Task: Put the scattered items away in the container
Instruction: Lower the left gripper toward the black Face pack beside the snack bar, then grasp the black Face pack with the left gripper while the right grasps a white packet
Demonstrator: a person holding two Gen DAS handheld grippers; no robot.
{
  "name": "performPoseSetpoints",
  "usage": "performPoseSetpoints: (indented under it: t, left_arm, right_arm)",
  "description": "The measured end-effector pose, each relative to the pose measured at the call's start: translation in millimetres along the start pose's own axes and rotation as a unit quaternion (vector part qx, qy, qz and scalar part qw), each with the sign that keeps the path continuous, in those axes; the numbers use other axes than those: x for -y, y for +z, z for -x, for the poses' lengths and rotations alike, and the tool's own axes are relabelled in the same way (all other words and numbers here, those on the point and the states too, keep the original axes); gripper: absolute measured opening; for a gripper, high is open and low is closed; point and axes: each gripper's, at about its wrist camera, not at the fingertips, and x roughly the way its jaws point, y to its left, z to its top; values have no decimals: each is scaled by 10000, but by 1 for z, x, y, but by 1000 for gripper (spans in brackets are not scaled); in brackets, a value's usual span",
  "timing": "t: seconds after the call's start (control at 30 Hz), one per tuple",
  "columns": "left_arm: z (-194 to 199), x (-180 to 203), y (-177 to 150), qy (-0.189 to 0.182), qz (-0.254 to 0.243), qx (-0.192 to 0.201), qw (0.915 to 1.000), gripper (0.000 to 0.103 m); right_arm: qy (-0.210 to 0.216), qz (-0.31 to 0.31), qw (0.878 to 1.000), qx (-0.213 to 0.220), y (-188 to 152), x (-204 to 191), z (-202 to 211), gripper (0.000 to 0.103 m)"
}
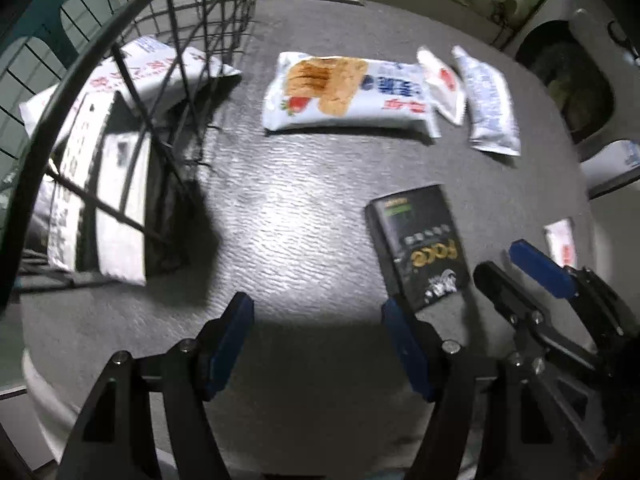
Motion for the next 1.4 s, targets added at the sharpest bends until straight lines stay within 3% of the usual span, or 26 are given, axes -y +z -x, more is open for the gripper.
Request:
performPoseSetpoints:
  t: [0.27, 0.37, 0.67, 0.8, 0.93, 1.13, 1.3, 1.4]
  left_arm:
    - [7, 23, 11, -477, 134, 41, 9988, 74]
    - [4, 35, 17, -520, 117, -49, 9986, 74]
    - [-20, 76, 20, -206, -276, -159, 9993, 76]
    - [-24, 94, 23, -20, -753, -147, 9971, 76]
    - [-24, 101, 22, 175, -1119, -98, 9935, 62]
    - [-12, 83, 9, -176, -1394, -229, 9898, 57]
    - [3, 58, -3, -196, -1321, -257, 9907, 57]
    - [10, 55, 6, -270, -1236, -242, 9917, 63]
  right_arm:
    - [-896, -522, 9945, 139, -8, 47, 31, 43]
    - [-991, -1001, 9899, 177, -12, 72, 29, 44]
    - [-1484, -1156, 9819, 195, -18, 94, 18, 49]
    - [-1727, -1146, 9781, 175, -19, 99, 13, 63]
    - [-1728, -1190, 9776, 188, -20, 102, 12, 67]
    - [-1714, -1309, 9764, 121, -19, 103, 12, 68]
    - [-1684, -1245, 9778, 114, -23, 91, 14, 52]
    - [-1585, -1198, 9800, 81, -24, 81, 16, 38]
